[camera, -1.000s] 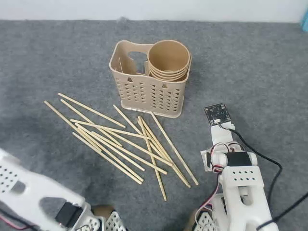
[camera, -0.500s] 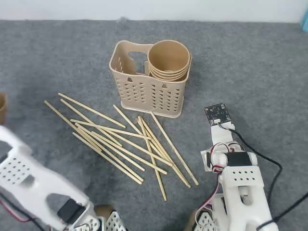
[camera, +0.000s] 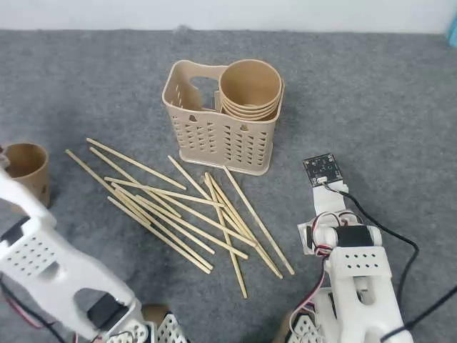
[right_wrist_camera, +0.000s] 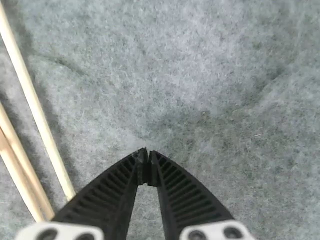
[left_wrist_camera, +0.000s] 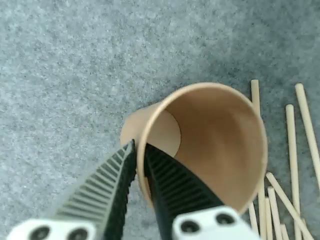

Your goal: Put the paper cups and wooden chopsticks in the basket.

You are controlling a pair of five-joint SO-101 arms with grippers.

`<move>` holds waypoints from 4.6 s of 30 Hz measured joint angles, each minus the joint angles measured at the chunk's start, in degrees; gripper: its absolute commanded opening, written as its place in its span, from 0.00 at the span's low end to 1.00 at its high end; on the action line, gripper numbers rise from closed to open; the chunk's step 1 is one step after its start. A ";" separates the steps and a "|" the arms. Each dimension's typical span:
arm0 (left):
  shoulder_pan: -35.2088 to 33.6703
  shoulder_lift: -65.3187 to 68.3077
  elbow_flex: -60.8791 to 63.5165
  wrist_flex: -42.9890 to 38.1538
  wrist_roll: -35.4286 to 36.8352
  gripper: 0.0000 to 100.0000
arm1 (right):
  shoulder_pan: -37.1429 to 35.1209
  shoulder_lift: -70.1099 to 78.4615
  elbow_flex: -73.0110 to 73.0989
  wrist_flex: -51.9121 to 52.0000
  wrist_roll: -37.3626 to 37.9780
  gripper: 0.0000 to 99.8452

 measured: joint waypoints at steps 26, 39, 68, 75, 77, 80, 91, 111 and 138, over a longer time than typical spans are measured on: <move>-7.56 -12.13 1.67 0.70 -14.42 0.09 | 0.00 0.00 0.00 0.00 0.97 0.01; 5.36 -21.54 18.55 0.70 -16.18 0.09 | 0.00 0.00 0.00 0.00 0.97 0.01; 7.21 -19.43 37.10 -17.67 -16.79 0.01 | 0.00 0.00 0.00 0.00 1.32 0.01; 11.43 -29.19 37.10 -12.40 -16.79 0.01 | 0.00 0.00 0.00 0.00 1.32 0.01; 13.27 -33.76 37.10 -10.64 -16.79 0.01 | 0.00 0.00 0.00 0.00 1.32 0.01; 16.79 -41.76 37.10 -8.35 -16.62 0.01 | 0.00 0.00 0.00 0.00 1.32 0.01; 45.10 -62.86 28.22 -5.80 1.41 0.01 | 0.00 0.00 0.00 0.00 1.32 0.01; 77.10 -30.15 -13.45 -6.95 7.38 0.01 | 0.00 0.00 0.00 0.00 1.49 0.01; 76.22 -18.11 -21.63 0.79 0.26 0.01 | 0.00 0.00 0.00 0.00 1.58 0.01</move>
